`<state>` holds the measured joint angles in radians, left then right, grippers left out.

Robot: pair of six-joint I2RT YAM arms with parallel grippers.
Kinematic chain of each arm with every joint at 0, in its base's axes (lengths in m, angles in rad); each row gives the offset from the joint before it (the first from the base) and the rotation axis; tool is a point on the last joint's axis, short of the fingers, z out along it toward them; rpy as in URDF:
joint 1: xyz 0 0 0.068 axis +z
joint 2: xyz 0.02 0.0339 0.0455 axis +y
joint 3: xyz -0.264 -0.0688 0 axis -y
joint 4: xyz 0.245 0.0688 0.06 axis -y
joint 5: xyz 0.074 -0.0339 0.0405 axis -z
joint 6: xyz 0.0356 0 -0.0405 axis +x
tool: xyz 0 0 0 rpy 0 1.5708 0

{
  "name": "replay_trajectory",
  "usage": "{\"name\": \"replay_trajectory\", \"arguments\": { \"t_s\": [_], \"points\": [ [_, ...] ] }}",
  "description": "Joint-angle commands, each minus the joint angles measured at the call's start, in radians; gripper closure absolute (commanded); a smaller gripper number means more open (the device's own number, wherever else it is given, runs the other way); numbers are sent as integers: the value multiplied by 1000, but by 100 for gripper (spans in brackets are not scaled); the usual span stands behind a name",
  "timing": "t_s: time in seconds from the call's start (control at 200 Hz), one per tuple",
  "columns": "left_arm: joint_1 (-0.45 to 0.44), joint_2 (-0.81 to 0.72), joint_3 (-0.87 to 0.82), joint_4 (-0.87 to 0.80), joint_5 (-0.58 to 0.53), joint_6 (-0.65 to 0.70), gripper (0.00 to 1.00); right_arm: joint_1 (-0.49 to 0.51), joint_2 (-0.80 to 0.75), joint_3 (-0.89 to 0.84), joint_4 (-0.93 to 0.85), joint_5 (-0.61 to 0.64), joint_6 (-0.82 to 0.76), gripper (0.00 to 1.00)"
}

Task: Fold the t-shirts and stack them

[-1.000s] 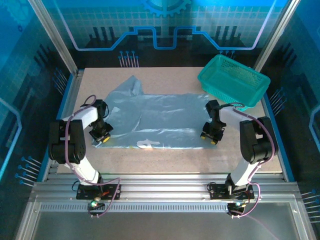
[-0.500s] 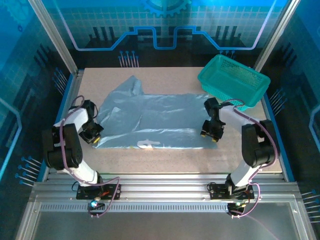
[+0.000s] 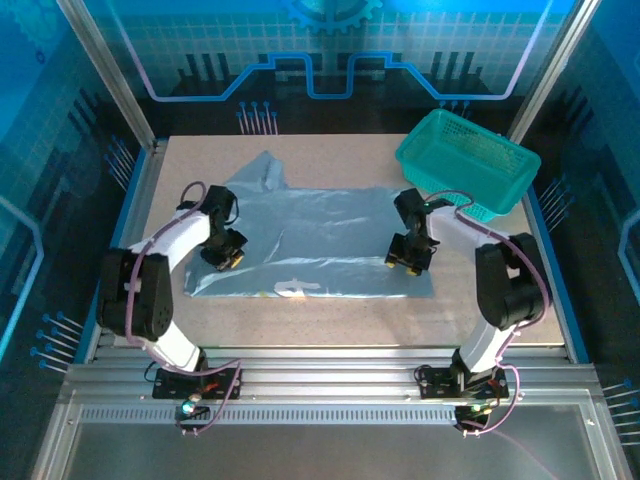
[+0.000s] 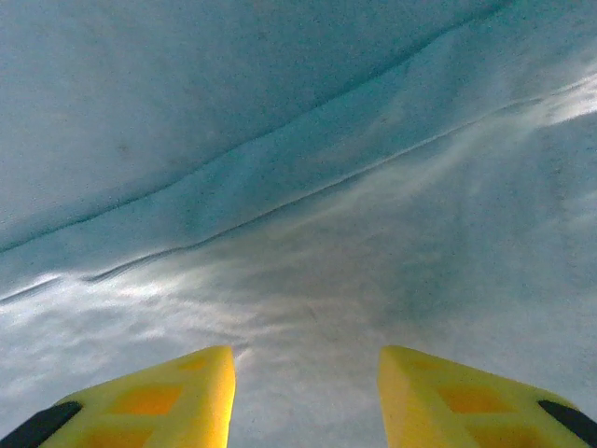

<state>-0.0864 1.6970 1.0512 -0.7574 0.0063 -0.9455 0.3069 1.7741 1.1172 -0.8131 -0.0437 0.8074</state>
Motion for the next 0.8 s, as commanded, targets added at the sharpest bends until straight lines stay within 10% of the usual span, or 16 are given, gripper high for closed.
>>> {"name": "replay_trajectory", "arguments": {
  "t_s": [0.0, 0.54, 0.795],
  "points": [
    [-1, 35, -46, -22, 17, -78, 95, 5, 63, 16, -39, -42, 19, 54],
    [124, -203, -296, -100, -101, -167, 95, 93, -48, -161, -73, -141, 109, 52],
    [111, -214, -6, -71, -140, -21, 76, 50, -148, 54, -28, 181, 54, 52]
  ]
}}
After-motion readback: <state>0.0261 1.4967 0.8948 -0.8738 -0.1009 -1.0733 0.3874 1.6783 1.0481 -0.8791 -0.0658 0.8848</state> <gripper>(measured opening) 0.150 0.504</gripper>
